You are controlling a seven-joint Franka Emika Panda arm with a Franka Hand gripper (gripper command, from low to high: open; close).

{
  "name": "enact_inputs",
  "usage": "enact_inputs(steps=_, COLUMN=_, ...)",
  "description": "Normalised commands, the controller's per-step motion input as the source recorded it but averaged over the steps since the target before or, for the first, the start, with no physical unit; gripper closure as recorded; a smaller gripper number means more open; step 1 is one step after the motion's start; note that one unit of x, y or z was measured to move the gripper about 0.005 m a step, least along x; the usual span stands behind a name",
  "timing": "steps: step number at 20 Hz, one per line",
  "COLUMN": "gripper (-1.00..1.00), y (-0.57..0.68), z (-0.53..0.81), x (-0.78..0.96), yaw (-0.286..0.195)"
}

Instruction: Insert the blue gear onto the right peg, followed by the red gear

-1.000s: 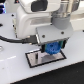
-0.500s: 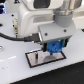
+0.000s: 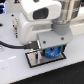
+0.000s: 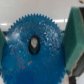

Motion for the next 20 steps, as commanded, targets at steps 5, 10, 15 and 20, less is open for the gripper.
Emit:
enact_inputs(steps=5, gripper=1.00, y=0.02, z=-0.13, x=0.07, yaw=0.000)
enact_inputs(steps=10, gripper=-1.00, y=0.06, z=0.07, x=0.01, yaw=0.000)
enact_inputs(steps=15, gripper=-1.00, y=0.12, z=0.40, x=-0.08, yaw=0.000)
enact_inputs(steps=20, gripper=-1.00, y=0.11, z=0.46, x=-0.27, yaw=0.000)
